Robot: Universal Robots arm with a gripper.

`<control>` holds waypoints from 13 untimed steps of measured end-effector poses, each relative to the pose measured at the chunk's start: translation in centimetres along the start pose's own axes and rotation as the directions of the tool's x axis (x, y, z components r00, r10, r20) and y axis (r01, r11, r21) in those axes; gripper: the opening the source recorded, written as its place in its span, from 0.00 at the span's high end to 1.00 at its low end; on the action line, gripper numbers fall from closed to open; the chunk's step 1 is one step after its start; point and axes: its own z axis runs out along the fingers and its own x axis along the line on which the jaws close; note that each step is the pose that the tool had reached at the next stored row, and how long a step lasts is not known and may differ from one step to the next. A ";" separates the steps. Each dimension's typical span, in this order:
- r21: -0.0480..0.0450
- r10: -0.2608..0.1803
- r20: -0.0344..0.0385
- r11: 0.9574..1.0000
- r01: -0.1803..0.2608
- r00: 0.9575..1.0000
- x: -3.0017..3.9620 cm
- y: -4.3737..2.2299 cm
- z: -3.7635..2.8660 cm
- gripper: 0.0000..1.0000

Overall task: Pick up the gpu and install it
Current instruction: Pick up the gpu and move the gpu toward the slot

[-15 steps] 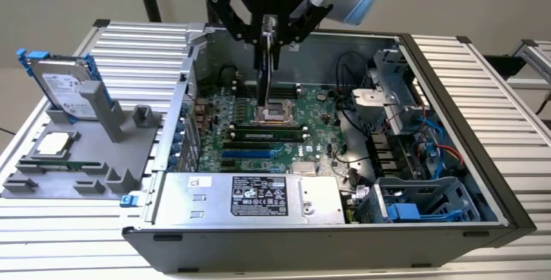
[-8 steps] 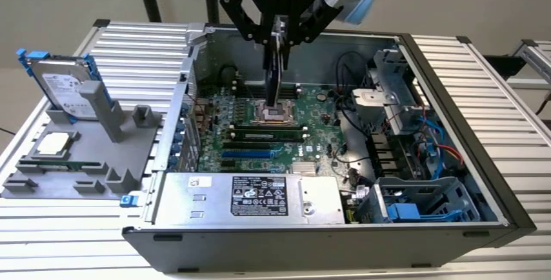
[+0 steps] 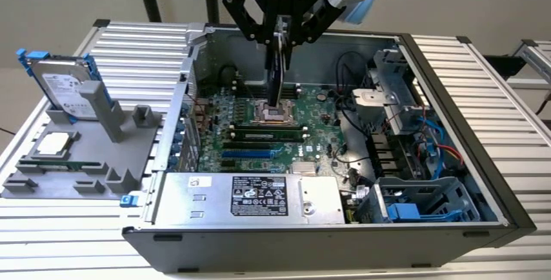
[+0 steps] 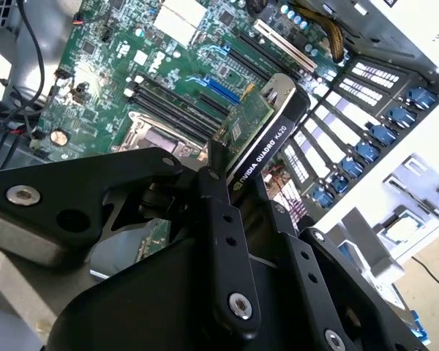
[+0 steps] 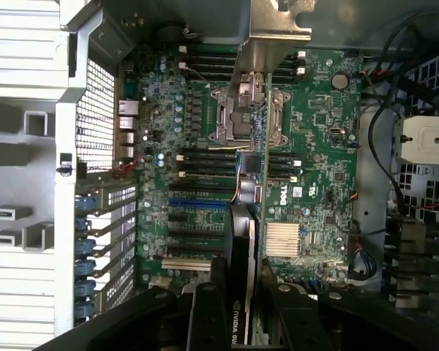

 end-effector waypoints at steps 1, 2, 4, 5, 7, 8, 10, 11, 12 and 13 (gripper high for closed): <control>0.000 0.000 0.000 1.000 0.000 1.000 0.00 0.00 0.00 1.00; 0.000 0.000 0.000 1.000 0.000 1.000 0.00 0.00 0.00 1.00; 0.000 0.000 0.000 1.000 0.000 1.000 0.00 0.00 0.00 1.00; 0.000 0.000 0.000 1.000 0.000 1.000 -0.01 0.00 0.00 1.00; 0.000 0.000 0.000 1.000 0.000 1.000 -0.01 0.00 0.00 1.00; 0.000 0.000 0.000 1.000 0.000 1.000 -0.01 0.00 0.00 1.00; 0.000 0.000 0.000 1.000 0.000 1.000 -0.01 0.00 0.00 1.00; 0.000 0.000 0.000 1.000 0.000 1.000 -0.01 0.00 0.00 1.00; 0.000 0.000 0.000 1.000 0.000 1.000 -0.01 0.00 0.00 1.00; 0.000 0.000 0.000 1.000 0.000 1.000 -0.01 0.00 0.00 1.00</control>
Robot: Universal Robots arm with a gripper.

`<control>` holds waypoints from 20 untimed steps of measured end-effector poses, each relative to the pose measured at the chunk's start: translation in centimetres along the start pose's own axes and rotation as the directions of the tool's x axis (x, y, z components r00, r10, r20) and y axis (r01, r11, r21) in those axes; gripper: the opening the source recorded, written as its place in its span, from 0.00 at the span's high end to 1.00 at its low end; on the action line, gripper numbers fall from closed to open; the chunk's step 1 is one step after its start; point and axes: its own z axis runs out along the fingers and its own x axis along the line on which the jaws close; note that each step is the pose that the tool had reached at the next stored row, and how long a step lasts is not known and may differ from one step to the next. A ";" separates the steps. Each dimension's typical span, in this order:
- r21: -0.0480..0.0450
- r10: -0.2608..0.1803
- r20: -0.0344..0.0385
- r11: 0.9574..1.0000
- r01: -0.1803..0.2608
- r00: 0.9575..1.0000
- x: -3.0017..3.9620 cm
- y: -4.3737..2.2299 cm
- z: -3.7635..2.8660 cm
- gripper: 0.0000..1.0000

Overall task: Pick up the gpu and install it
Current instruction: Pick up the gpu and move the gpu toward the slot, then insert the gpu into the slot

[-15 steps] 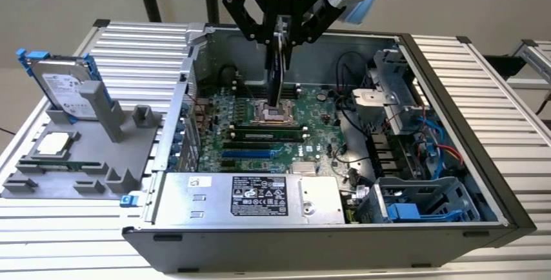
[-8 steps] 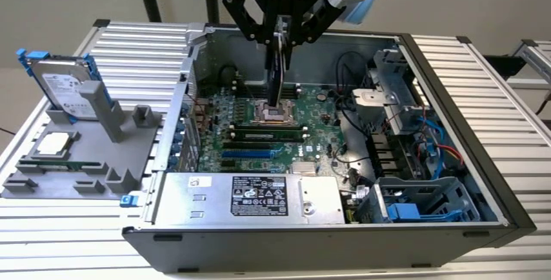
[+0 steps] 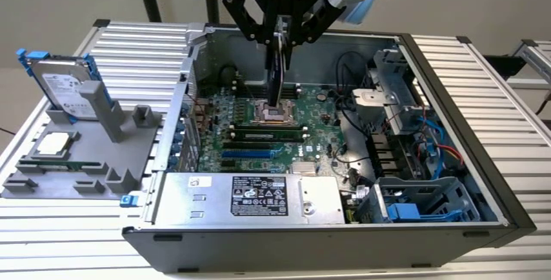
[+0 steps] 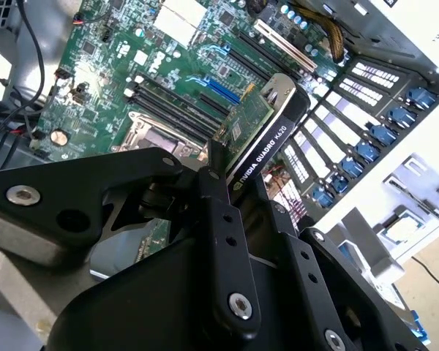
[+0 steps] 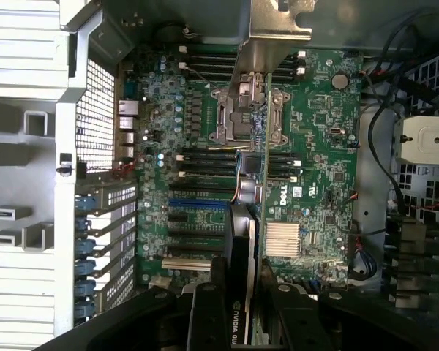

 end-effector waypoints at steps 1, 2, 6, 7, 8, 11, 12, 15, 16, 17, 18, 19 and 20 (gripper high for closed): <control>0.000 0.000 0.000 1.000 0.000 1.000 0.00 0.00 0.00 1.00; 0.000 0.000 0.000 1.000 0.000 1.000 0.00 0.00 0.00 1.00; 0.000 0.000 0.000 1.000 0.000 1.000 0.00 0.00 0.00 1.00; 0.000 0.000 0.000 1.000 0.000 1.000 -0.01 0.00 0.00 1.00; 0.000 0.000 0.000 1.000 0.000 1.000 -0.01 0.00 0.00 1.00; 0.000 -0.002 0.000 1.000 0.002 1.000 -0.01 0.00 0.00 1.00; 0.000 -0.004 0.000 1.000 0.004 1.000 -0.01 0.00 0.00 1.00; 0.000 -0.015 0.000 1.000 0.015 1.000 -0.01 0.00 0.00 1.00; 0.000 -0.020 0.000 1.000 0.020 1.000 -0.01 0.00 0.00 1.00; 0.000 -0.025 0.000 1.000 0.025 1.000 -0.01 0.00 0.00 1.00; 0.000 -0.030 0.000 1.000 0.030 1.000 -0.01 0.00 0.00 1.00; 0.000 -0.035 0.000 0.999 0.035 0.999 -0.01 0.00 0.00 1.00; 0.001 -0.040 0.000 0.999 0.040 0.999 -0.01 0.00 -0.01 1.00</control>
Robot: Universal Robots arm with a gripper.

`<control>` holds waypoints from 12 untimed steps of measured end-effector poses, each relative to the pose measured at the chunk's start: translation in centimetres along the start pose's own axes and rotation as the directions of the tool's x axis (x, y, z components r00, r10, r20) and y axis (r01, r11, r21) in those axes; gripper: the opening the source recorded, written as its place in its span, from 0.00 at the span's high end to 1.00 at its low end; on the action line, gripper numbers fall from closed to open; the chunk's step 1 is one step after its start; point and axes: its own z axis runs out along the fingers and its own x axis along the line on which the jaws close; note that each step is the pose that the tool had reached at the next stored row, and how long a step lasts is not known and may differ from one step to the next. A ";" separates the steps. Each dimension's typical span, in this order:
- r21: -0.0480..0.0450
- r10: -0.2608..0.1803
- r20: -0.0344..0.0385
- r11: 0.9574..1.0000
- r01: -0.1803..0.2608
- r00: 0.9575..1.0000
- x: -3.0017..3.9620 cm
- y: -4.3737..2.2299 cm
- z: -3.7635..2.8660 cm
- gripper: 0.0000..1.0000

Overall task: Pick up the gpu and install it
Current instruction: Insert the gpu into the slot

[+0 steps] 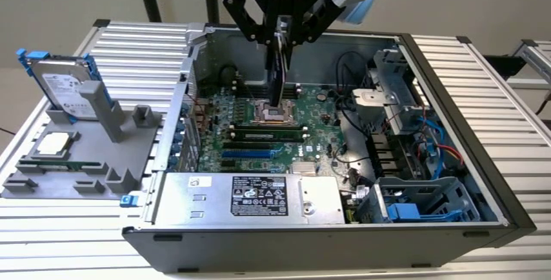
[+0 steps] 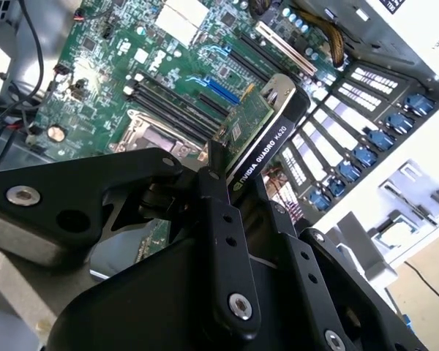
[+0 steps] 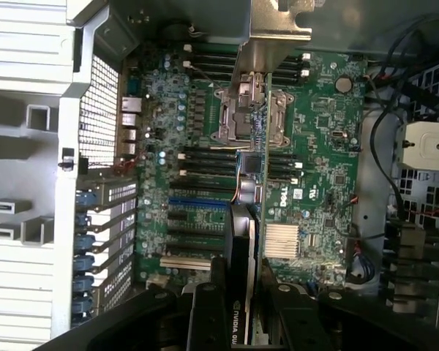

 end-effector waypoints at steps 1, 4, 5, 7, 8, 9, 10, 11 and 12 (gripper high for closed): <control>0.000 -0.004 0.000 1.000 0.004 1.000 0.00 0.00 0.00 1.00; 0.000 -0.006 0.000 1.000 0.006 1.000 0.00 0.00 0.00 1.00; 0.000 -0.006 0.000 1.000 0.006 1.000 0.00 0.00 0.00 1.00; 0.000 -0.006 0.000 1.000 0.006 1.000 0.00 0.00 0.00 1.00; 0.000 -0.006 0.000 1.000 0.006 1.000 0.00 0.00 0.00 1.00; 0.000 -0.006 0.000 1.000 0.006 1.000 0.00 0.00 0.00 1.00; 0.000 -0.006 0.000 1.000 0.006 1.000 0.00 0.00 0.00 1.00; 0.000 -0.007 0.000 1.000 0.007 1.000 0.00 0.00 0.00 1.00; 0.000 -0.008 0.000 1.000 0.008 1.000 0.00 0.00 0.00 1.00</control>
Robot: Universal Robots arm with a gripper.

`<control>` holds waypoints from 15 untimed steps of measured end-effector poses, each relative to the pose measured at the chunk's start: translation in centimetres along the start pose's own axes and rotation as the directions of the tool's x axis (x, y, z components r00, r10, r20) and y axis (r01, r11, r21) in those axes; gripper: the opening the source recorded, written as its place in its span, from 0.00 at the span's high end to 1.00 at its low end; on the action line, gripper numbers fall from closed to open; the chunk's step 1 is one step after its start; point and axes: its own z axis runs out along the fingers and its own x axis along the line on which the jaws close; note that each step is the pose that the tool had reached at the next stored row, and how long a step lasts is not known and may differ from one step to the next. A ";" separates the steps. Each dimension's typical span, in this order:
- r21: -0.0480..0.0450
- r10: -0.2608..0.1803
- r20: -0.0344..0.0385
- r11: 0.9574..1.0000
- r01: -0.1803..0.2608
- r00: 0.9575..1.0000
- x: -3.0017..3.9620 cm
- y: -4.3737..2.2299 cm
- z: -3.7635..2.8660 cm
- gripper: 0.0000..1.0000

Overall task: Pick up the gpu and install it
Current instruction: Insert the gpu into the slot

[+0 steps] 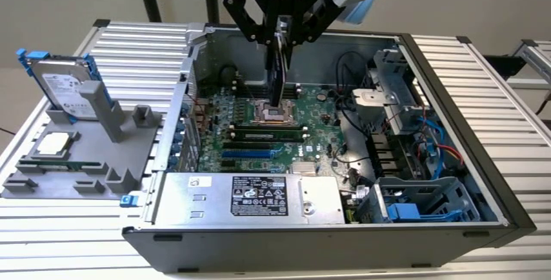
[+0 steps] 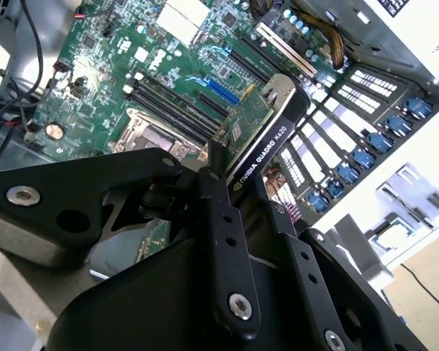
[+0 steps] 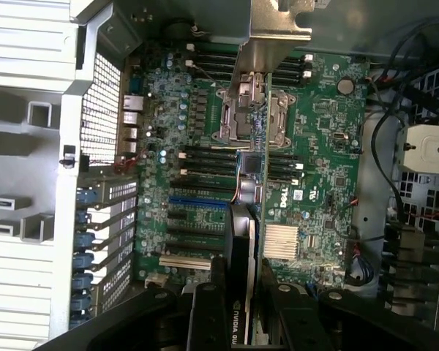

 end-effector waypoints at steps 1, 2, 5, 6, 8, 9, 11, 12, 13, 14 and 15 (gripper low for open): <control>0.000 -0.002 0.000 1.000 0.002 1.000 0.00 0.00 0.00 1.00; 0.000 -0.006 0.000 1.000 0.006 1.000 0.00 0.00 0.00 1.00; 0.000 -0.019 0.000 1.000 0.019 1.000 0.00 0.00 0.00 1.00; 0.000 -0.024 0.000 1.000 0.024 1.000 0.00 0.00 0.00 1.00; 0.000 -0.035 0.000 0.999 0.035 0.999 0.00 0.00 0.00 1.00; 0.000 -0.040 0.000 0.999 0.040 0.999 0.00 0.00 0.00 1.00; 0.000 -0.050 0.000 0.999 0.050 0.999 0.00 0.00 0.00 1.00; 0.000 -0.056 0.000 0.998 0.056 0.998 0.00 0.00 0.00 1.00; 0.001 -0.060 0.000 0.998 0.060 0.998 0.00 0.00 -0.01 1.00; 0.000 -0.065 0.000 0.998 0.065 0.998 0.00 0.00 -0.01 1.00; 0.001 -0.070 0.000 0.998 0.070 0.998 0.00 0.00 -0.02 1.00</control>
